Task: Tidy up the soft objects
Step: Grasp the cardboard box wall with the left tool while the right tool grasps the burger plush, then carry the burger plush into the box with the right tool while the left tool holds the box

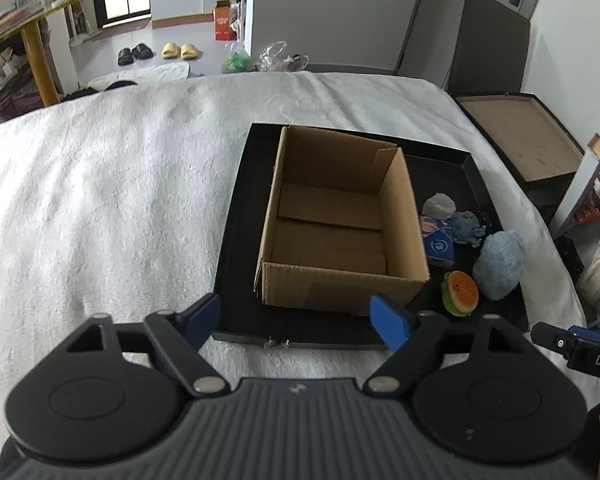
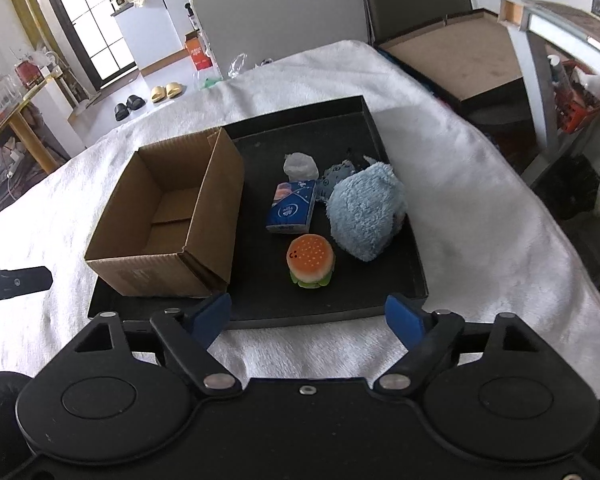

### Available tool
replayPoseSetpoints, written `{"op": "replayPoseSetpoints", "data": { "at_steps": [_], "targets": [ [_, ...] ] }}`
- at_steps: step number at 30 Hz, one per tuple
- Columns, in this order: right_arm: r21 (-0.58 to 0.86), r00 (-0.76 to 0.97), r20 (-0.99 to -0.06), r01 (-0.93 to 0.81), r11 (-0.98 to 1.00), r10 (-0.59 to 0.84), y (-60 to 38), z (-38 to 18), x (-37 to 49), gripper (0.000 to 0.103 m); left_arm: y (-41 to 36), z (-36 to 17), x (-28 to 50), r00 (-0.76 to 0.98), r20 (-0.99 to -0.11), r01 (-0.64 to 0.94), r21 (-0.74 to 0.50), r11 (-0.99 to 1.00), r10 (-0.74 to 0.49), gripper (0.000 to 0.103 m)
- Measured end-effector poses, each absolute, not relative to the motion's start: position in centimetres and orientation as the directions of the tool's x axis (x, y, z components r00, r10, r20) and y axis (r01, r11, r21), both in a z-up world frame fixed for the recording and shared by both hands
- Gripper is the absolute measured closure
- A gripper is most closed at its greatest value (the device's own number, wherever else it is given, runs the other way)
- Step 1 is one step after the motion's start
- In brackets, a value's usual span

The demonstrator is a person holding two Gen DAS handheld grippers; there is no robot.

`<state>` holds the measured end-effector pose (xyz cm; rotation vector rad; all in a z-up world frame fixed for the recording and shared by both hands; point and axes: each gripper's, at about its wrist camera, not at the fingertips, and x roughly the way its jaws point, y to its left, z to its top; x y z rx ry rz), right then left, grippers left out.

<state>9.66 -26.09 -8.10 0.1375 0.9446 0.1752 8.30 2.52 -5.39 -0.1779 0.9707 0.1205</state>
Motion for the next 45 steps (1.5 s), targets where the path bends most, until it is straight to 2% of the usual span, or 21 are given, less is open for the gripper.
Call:
{"op": "replayPoseSetpoints", "data": {
  "at_steps": [4, 13, 18, 22, 33, 36, 38, 40, 41, 42, 43, 45],
  "targets": [
    [0.202, 0.558, -0.802, -0.079, 0.976, 0.211, -26.0, -9.0, 10.9, 0.029, 3.2, -6.1, 9.5, 0.555, -0.832, -0.193, -0.103, 0.976, 0.021, 0.034],
    [0.213, 0.515, -0.828, -0.08, 0.974, 0.223, -25.3, -11.4, 14.4, 0.03, 4.4, -8.2, 12.8, 0.529, -0.848, -0.222, -0.107, 0.969, 0.028, 0.048],
    [0.212, 0.483, -0.846, -0.083, 0.974, 0.226, -24.7, -13.1, 16.3, 0.03, 5.1, -9.6, 14.9, 0.507, -0.861, -0.235, -0.105, 0.966, 0.029, 0.051],
    [0.2, 0.457, -0.863, -0.082, 0.976, 0.215, -24.2, -14.5, 17.9, 0.034, 5.5, -10.6, 16.2, 0.487, -0.873, -0.243, -0.104, 0.964, 0.029, 0.055],
    [0.167, 0.385, -0.904, -0.085, 0.982, 0.187, -23.2, -17.4, 20.7, 0.034, 6.1, -13.0, 19.0, 0.427, -0.904, -0.257, -0.089, 0.962, 0.03, 0.062],
    [0.15, 0.372, -0.913, -0.082, 0.985, 0.17, -23.0, -17.8, 21.1, 0.034, 6.1, -13.4, 19.3, 0.418, -0.908, -0.256, -0.087, 0.963, 0.029, 0.068],
    [0.143, 0.365, -0.917, -0.08, 0.987, 0.162, -22.9, -18.1, 21.3, 0.035, 6.2, -13.7, 19.4, 0.409, -0.912, -0.26, -0.088, 0.962, 0.027, 0.078],
    [0.132, 0.362, -0.92, -0.084, 0.988, 0.154, -22.8, -18.3, 21.4, 0.042, 6.3, -13.9, 19.5, 0.4, -0.916, -0.265, -0.088, 0.96, 0.026, 0.091],
    [0.129, 0.358, -0.921, -0.087, 0.988, 0.152, -22.7, -18.5, 21.5, 0.046, 6.3, -14.0, 19.5, 0.399, -0.916, -0.267, -0.08, 0.96, 0.035, 0.092],
    [0.13, 0.354, -0.923, -0.087, 0.988, 0.153, -22.7, -18.6, 21.6, 0.056, 6.3, -14.0, 19.5, 0.402, -0.915, -0.265, -0.081, 0.961, 0.034, 0.092],
    [0.135, 0.347, -0.925, -0.086, 0.987, 0.156, -22.7, -18.8, 21.6, 0.062, 6.4, -13.9, 19.4, 0.404, -0.914, -0.265, -0.083, 0.961, 0.032, 0.092],
    [0.142, 0.34, -0.926, -0.083, 0.986, 0.162, -22.8, -19.3, 21.7, 0.064, 6.4, -13.8, 19.3, 0.406, -0.913, -0.267, -0.074, 0.961, 0.042, 0.092]
  ]
}}
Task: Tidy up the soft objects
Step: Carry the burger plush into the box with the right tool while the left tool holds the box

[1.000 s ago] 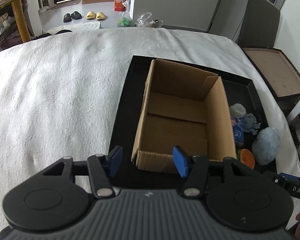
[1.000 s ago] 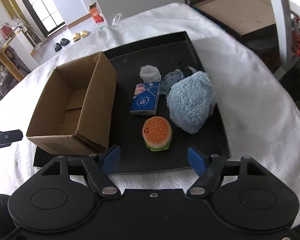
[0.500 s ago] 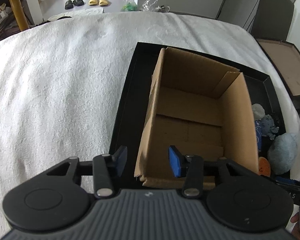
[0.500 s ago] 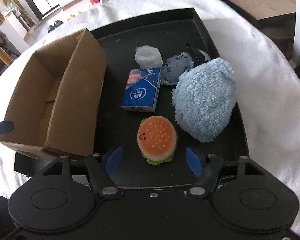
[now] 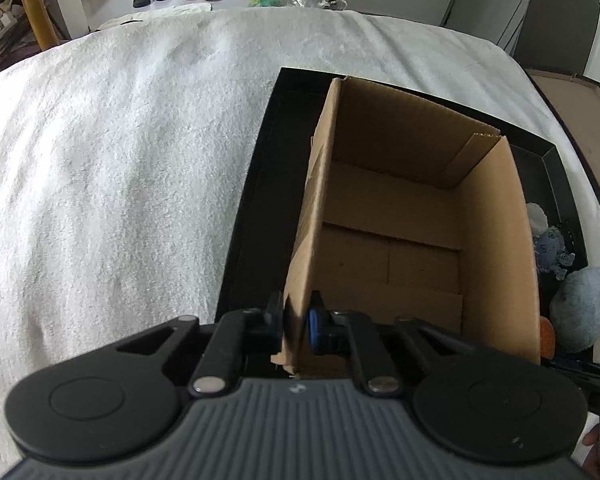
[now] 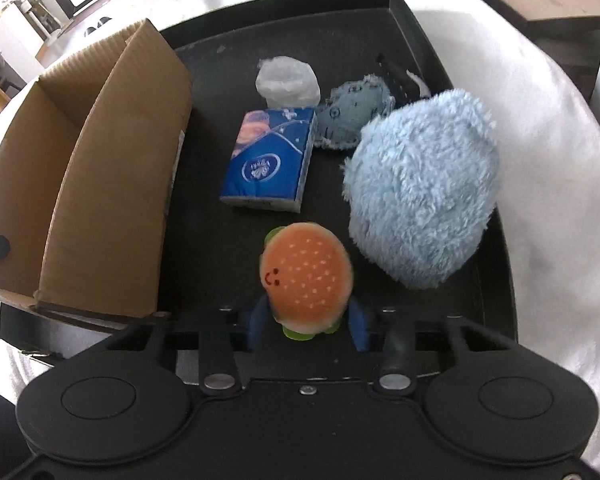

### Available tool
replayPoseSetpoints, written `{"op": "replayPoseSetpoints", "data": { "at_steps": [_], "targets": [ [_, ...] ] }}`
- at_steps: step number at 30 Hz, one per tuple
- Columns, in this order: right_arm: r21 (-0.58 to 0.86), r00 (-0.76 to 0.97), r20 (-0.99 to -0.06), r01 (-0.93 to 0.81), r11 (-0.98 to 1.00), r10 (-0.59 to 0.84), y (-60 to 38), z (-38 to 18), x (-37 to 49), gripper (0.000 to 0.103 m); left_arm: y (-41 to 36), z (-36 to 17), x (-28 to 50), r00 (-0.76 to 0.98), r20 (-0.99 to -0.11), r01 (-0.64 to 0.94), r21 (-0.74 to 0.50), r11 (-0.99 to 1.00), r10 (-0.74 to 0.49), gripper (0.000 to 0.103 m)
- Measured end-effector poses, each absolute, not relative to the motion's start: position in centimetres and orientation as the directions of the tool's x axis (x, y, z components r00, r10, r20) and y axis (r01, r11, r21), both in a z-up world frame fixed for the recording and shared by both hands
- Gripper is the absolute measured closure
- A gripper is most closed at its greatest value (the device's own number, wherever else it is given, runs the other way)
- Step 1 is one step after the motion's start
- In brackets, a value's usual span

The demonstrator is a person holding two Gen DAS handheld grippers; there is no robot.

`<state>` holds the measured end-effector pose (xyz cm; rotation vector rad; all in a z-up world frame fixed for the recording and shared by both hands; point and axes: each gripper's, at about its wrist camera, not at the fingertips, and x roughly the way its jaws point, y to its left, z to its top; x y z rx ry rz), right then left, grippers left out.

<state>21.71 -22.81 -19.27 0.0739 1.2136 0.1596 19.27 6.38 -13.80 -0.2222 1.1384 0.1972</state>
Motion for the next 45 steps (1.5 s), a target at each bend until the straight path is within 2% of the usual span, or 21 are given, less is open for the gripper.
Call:
{"op": "replayPoseSetpoints", "data": {
  "at_steps": [17, 30, 45],
  "targets": [
    [0.18, 0.419, -0.882, -0.124, 0.976, 0.216, -21.8, -13.8, 19.5, 0.067, 6.8, -12.8, 16.9, 0.41, -0.911, -0.263, -0.085, 0.961, 0.031, 0.092],
    [0.189, 0.478, -0.839, -0.19, 0.963, 0.259, -17.8, -9.9, 20.4, 0.067, 8.0, -12.6, 16.5, 0.423, -0.903, -0.329, -0.08, 0.941, 0.071, 0.092],
    [0.165, 0.484, -0.828, -0.275, 0.947, 0.284, -12.3, -8.5, 20.3, 0.067, 8.1, -13.7, 16.5, 0.403, -0.915, -0.275, -0.146, 0.95, -0.024, 0.091]
  ]
}}
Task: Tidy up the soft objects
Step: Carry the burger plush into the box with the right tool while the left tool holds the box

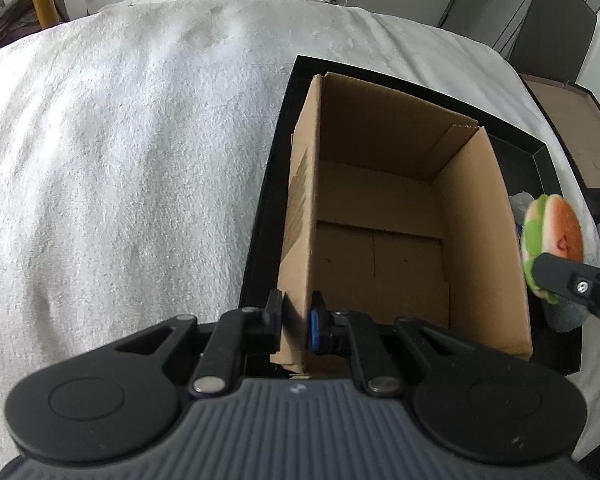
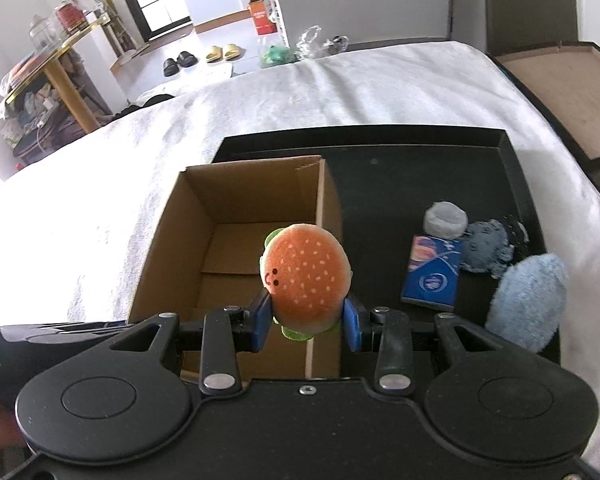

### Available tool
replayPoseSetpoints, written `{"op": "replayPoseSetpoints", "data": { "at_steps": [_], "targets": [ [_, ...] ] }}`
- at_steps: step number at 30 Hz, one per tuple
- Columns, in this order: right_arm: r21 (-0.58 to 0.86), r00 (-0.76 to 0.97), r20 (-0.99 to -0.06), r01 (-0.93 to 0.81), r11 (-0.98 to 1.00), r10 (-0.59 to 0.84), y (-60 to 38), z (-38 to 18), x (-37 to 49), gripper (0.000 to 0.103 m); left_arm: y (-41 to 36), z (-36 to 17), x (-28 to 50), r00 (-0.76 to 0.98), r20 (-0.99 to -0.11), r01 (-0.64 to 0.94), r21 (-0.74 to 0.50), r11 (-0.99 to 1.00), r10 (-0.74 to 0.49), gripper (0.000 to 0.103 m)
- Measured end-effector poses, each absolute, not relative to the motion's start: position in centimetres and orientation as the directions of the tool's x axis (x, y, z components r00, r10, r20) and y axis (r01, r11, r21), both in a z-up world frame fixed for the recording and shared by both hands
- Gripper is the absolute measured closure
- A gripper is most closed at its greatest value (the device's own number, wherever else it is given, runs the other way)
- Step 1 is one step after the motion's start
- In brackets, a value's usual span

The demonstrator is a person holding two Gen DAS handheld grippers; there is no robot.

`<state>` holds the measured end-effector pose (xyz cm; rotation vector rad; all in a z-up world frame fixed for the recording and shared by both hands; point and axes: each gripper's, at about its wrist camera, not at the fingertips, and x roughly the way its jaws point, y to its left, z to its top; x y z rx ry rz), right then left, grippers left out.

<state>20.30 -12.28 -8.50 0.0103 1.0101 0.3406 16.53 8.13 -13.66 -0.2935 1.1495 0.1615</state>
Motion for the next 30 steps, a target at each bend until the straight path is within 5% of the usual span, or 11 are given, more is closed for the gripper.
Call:
{"op": "replayPoseSetpoints", "data": {
  "at_steps": [26, 30],
  "targets": [
    [0.213, 0.436, -0.824, -0.351, 0.912, 0.36, -5.5, -10.7, 21.8, 0.064, 10.6, -13.9, 16.5, 0.411, -0.905, -0.307, -0.254, 0.917, -0.113, 0.089],
    [0.234, 0.456, -0.798, -0.369, 0.899, 0.395, -4.9, -10.2, 22.0, 0.031, 10.9, -14.0, 16.5, 0.409, -0.905, -0.314, -0.262, 0.912, -0.12, 0.089]
  ]
}}
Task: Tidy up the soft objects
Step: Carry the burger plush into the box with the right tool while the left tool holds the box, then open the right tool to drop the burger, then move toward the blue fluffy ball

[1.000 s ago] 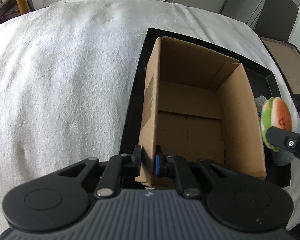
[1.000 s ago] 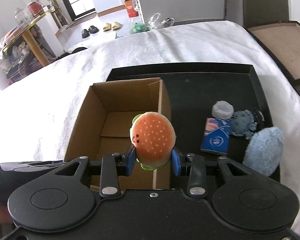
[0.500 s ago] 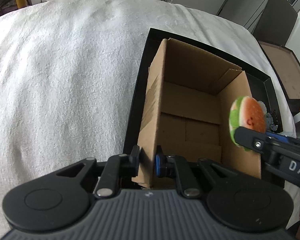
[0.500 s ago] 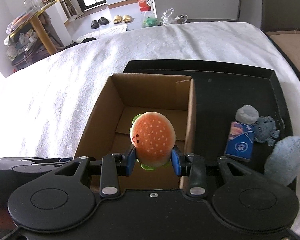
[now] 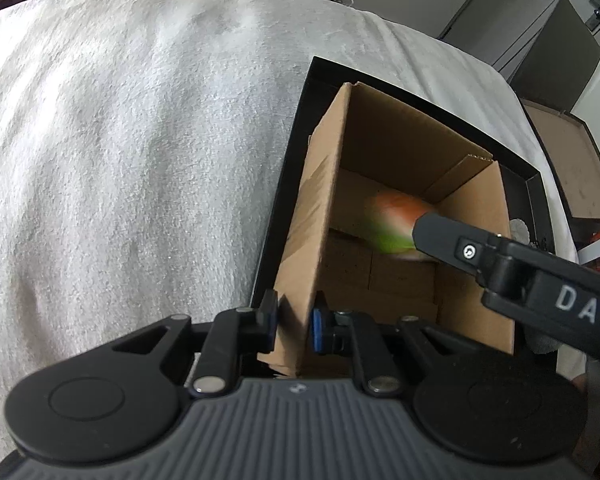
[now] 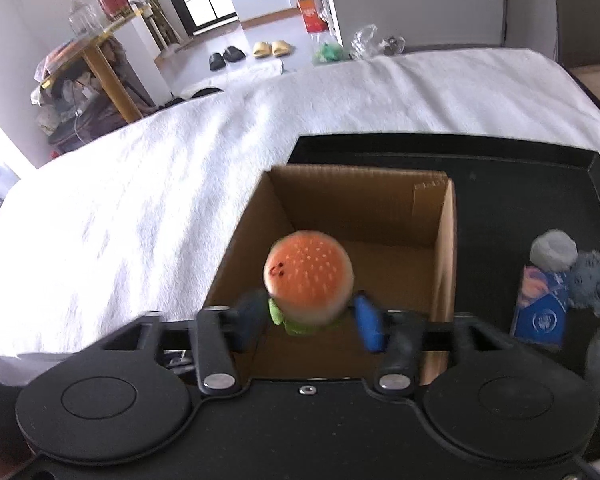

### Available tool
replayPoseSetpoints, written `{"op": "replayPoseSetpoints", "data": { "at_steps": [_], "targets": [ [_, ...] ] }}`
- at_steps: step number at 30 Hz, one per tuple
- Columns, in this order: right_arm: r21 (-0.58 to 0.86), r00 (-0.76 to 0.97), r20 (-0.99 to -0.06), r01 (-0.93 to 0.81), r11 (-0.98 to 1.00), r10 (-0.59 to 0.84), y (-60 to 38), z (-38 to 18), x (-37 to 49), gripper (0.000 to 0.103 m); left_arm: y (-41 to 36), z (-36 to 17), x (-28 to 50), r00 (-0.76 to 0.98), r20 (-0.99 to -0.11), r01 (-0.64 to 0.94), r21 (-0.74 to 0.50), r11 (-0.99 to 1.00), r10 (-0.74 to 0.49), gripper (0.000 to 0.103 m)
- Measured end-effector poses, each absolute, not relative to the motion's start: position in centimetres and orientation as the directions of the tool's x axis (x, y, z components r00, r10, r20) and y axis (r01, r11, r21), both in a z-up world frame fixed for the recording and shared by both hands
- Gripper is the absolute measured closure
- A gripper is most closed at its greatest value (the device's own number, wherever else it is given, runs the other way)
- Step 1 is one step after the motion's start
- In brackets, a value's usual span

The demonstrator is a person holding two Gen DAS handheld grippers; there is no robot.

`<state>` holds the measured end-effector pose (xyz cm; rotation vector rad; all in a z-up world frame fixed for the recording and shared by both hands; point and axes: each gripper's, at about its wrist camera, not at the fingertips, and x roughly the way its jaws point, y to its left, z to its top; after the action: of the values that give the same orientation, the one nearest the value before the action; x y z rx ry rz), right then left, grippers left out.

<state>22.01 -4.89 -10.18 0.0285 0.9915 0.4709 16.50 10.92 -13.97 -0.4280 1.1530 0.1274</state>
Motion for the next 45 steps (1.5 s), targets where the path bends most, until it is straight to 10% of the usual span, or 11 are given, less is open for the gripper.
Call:
{"op": "replayPoseSetpoints", "data": {
  "at_steps": [22, 45],
  "targets": [
    [0.189, 0.555, -0.78, -0.231, 0.954, 0.289, -11.9, -9.4, 20.7, 0.028, 8.7, -13.0, 16.3, 0.396, -0.918, -0.312, -0.154, 0.938, -0.019, 0.053],
    [0.213, 0.568, -0.788, -0.111, 0.971, 0.238, -19.3, -11.7, 21.2, 0.017, 6.5, -11.9, 17.3, 0.381, -0.918, -0.312, -0.019, 0.95, 0.106, 0.043]
  ]
}}
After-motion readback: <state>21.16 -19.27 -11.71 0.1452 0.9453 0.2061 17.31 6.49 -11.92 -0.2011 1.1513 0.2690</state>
